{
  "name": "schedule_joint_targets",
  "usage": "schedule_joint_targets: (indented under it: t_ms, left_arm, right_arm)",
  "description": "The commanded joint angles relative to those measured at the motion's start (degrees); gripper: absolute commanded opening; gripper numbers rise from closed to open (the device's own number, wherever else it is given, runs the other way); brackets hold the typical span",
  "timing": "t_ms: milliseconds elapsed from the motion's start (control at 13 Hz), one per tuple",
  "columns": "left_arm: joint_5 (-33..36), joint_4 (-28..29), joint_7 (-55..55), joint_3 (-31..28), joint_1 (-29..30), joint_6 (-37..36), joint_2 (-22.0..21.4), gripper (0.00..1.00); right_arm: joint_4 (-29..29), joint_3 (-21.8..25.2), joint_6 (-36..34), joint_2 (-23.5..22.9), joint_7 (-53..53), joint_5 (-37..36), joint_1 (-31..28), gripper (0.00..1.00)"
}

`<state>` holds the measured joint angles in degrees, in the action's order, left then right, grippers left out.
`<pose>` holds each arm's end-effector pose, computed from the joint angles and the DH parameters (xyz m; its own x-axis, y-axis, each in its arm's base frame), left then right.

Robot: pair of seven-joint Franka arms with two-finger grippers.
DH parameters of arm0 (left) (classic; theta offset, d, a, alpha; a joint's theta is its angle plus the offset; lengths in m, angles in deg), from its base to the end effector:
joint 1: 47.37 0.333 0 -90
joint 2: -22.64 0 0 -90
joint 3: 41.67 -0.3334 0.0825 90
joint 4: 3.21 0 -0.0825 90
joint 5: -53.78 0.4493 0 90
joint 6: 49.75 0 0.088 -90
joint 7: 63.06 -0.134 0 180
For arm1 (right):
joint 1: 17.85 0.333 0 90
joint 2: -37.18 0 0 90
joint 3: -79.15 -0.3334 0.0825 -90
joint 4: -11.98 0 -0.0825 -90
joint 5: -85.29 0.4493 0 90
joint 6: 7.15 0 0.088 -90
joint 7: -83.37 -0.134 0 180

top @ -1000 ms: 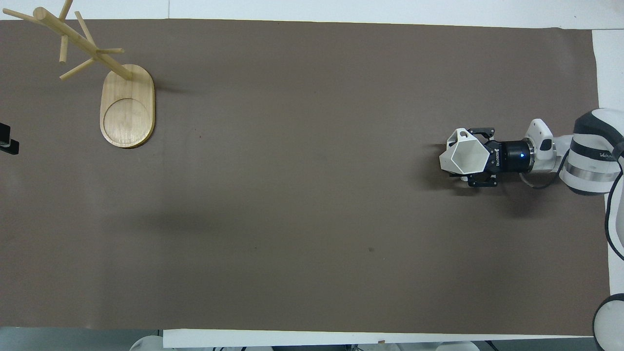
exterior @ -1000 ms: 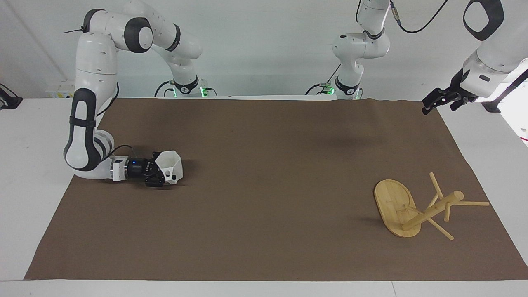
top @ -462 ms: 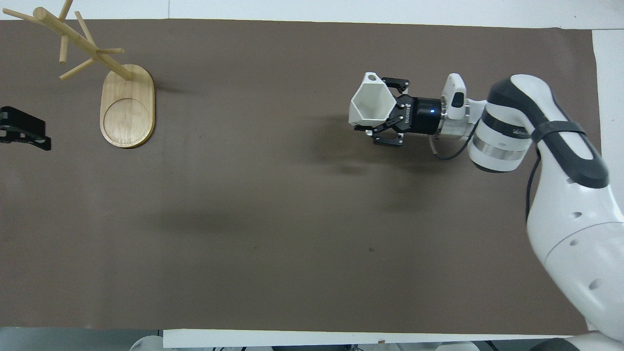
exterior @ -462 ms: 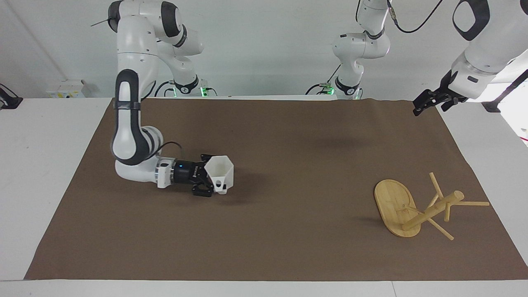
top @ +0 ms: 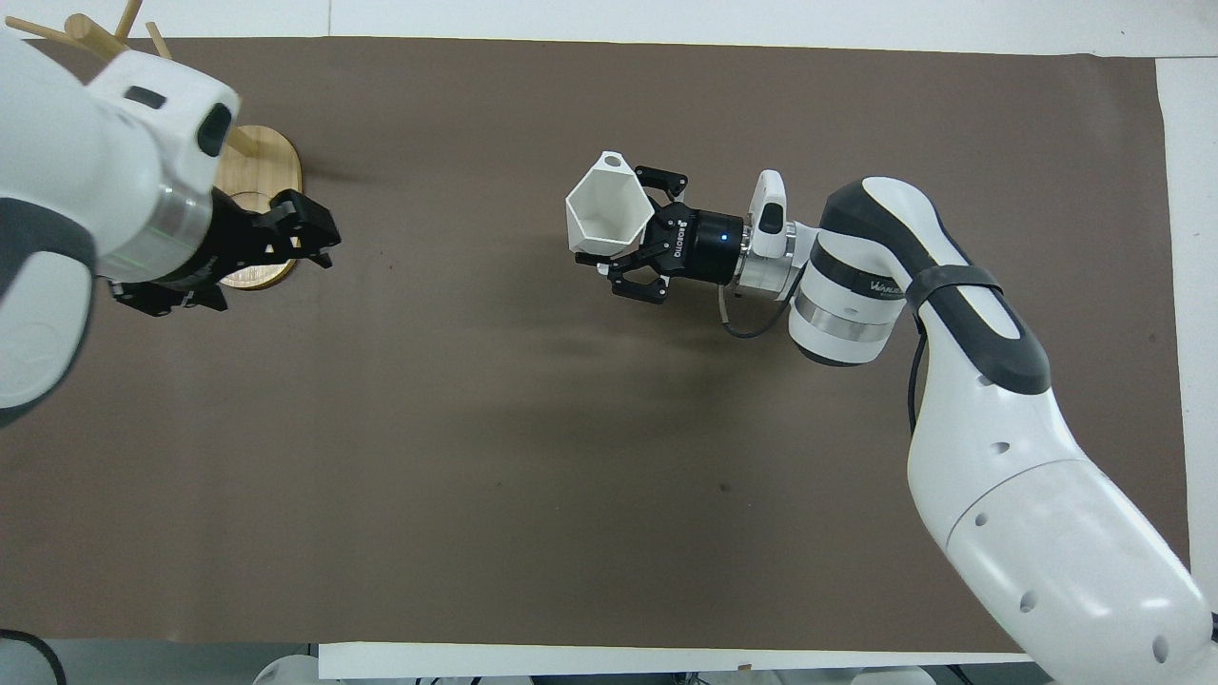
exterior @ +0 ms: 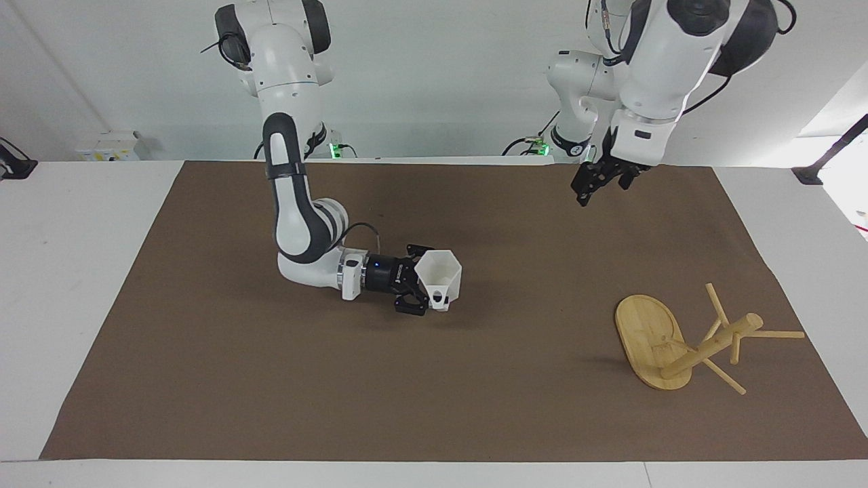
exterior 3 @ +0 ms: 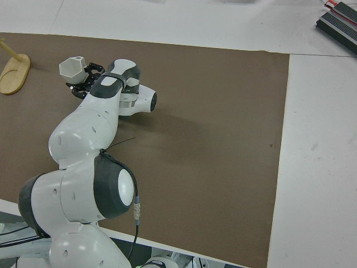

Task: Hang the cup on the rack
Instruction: 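Carry the cup with the right gripper while the left gripper reaches toward it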

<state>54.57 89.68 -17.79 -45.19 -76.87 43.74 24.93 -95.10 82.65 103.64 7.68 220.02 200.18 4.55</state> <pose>0.5710 -0.2770 0.5680 0.9441 0.3295 -0.0092 0.3290 -0.9438 -0.0323 0.6545 0.3175 0.2439 0.0678 -0.0025 0.9977 0.9734 -0.2191 -0.0667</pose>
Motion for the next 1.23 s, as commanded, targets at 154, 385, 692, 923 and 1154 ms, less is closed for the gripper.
schedule_joint_targets:
  t_ms: [154,385,692,923,1154]
  left_arm:
    - [-0.6,-2.0,6.7,-1.0,-5.3,4.2,5.3,1.00]
    - [-0.8,-2.5,6.6,-0.9,-5.9,7.2,7.1,1.00]
    - [-0.9,-2.5,6.3,-0.8,-5.9,9.5,9.5,0.99]
    - [-1.0,-1.0,6.0,-0.7,-7.7,11.2,10.1,0.95]
    - [-1.0,-0.7,5.5,-0.7,-7.7,12.8,11.5,0.29]
  right_arm:
    - [0.6,0.0,14.6,2.7,0.4,7.6,9.3,0.26]
    - [0.6,-0.1,18.1,2.6,1.0,10.2,12.8,0.26]
    - [0.4,-0.1,19.0,2.6,3.4,11.6,13.2,0.26]
    - [0.4,-0.1,19.5,2.6,3.5,11.5,13.2,0.26]
    - [0.4,0.0,20.0,2.5,3.5,11.5,13.2,0.26]
